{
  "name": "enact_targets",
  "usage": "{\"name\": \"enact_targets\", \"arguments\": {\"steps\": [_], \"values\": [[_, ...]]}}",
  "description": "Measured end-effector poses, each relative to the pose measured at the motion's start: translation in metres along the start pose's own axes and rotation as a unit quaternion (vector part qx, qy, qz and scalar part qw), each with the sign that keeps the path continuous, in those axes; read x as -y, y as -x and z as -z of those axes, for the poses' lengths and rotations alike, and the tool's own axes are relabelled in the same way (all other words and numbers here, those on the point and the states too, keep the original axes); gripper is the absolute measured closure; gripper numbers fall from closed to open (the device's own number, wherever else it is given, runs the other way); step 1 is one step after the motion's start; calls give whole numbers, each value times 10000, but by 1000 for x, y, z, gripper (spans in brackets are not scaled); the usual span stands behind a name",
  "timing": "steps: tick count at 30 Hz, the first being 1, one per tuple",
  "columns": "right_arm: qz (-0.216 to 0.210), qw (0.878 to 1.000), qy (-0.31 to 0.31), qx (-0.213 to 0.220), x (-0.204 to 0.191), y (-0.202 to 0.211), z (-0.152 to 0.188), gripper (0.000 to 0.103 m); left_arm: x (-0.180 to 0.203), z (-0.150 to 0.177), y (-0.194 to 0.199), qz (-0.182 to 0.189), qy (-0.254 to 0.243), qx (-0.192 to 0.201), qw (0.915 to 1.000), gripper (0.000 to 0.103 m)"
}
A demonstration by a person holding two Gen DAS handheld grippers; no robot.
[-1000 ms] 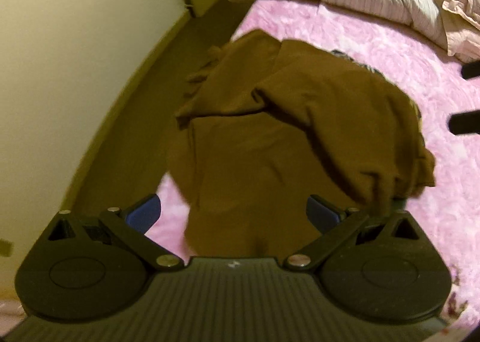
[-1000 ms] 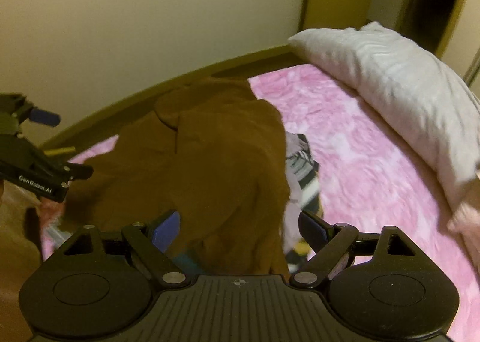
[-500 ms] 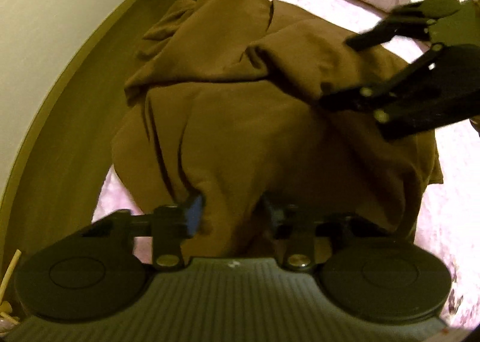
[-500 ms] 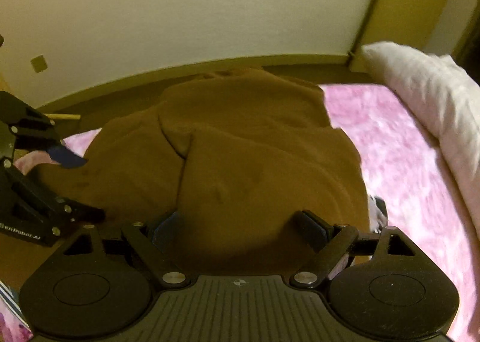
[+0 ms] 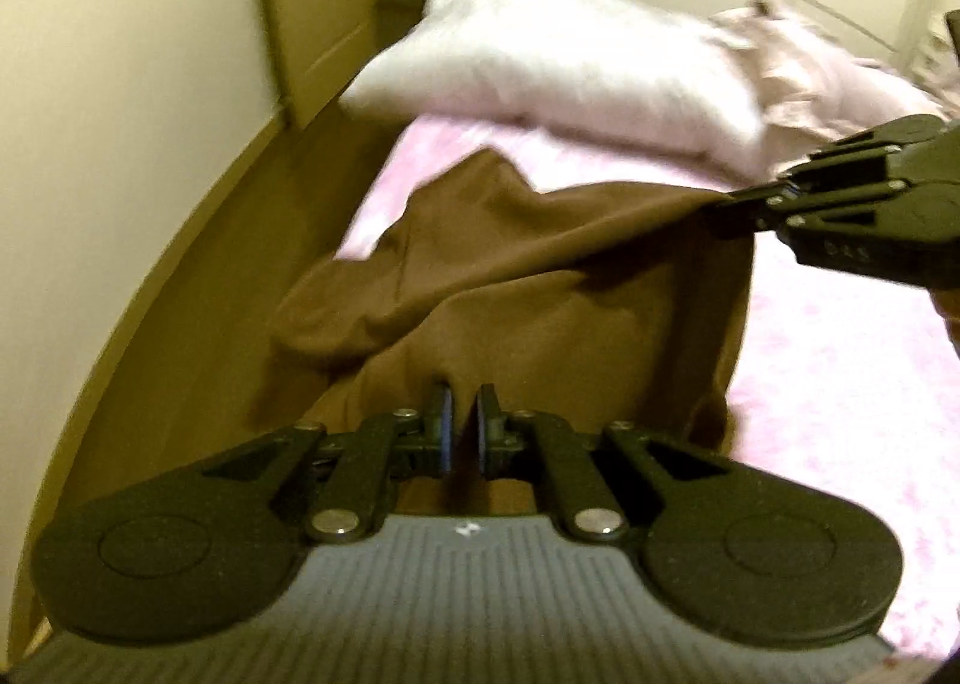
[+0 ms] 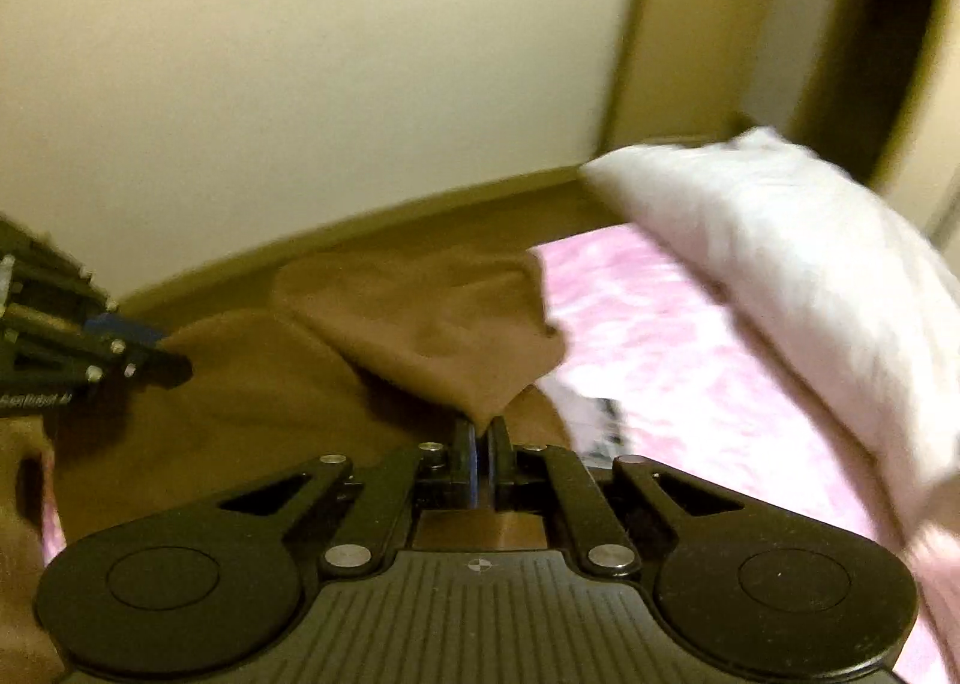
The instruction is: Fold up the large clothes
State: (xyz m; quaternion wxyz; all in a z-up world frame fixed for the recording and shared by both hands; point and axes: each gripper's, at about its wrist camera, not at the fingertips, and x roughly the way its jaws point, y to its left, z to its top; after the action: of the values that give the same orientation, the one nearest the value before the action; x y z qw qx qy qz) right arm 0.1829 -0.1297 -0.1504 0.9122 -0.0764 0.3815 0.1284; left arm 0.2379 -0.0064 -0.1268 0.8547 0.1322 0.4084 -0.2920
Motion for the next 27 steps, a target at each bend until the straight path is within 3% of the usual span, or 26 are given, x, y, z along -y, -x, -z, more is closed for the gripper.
{"name": "enact_targets", "arguments": {"steps": [6,10,13,16,17,19,21,22,24,27], "values": [[781,9915,-866,572,69,143,61,103,136,-14,64,767,-670,471,9937,99],[1337,9785,-1387,739,121,245,139,103,256,-3,100,1352,-1184,642,9816,98],[1764,9698,-1636,414,155,305,210,103,345,17,100,1919,-1399,421,9705,97],[2229,9520,-2062,-377,193,343,298,103,426,50,79,2488,-1603,-187,9550,90],[2370,9447,-2205,-523,203,353,320,101,443,59,70,2520,-1703,-347,9520,81],[2666,9272,-2517,-762,218,377,369,90,474,81,59,2542,-1969,-618,9449,77],[2766,9158,-2793,-829,217,403,398,58,487,101,53,2542,-2125,-857,9396,75],[2803,9103,-2931,-832,218,413,415,52,492,109,52,2515,-2190,-957,9379,74],[2782,9046,-3100,-903,213,422,437,49,497,123,48,2378,-2333,-1075,9367,66],[2595,9023,-3290,-1016,197,415,445,49,482,139,37,2111,-2519,-1176,9371,59]]}}
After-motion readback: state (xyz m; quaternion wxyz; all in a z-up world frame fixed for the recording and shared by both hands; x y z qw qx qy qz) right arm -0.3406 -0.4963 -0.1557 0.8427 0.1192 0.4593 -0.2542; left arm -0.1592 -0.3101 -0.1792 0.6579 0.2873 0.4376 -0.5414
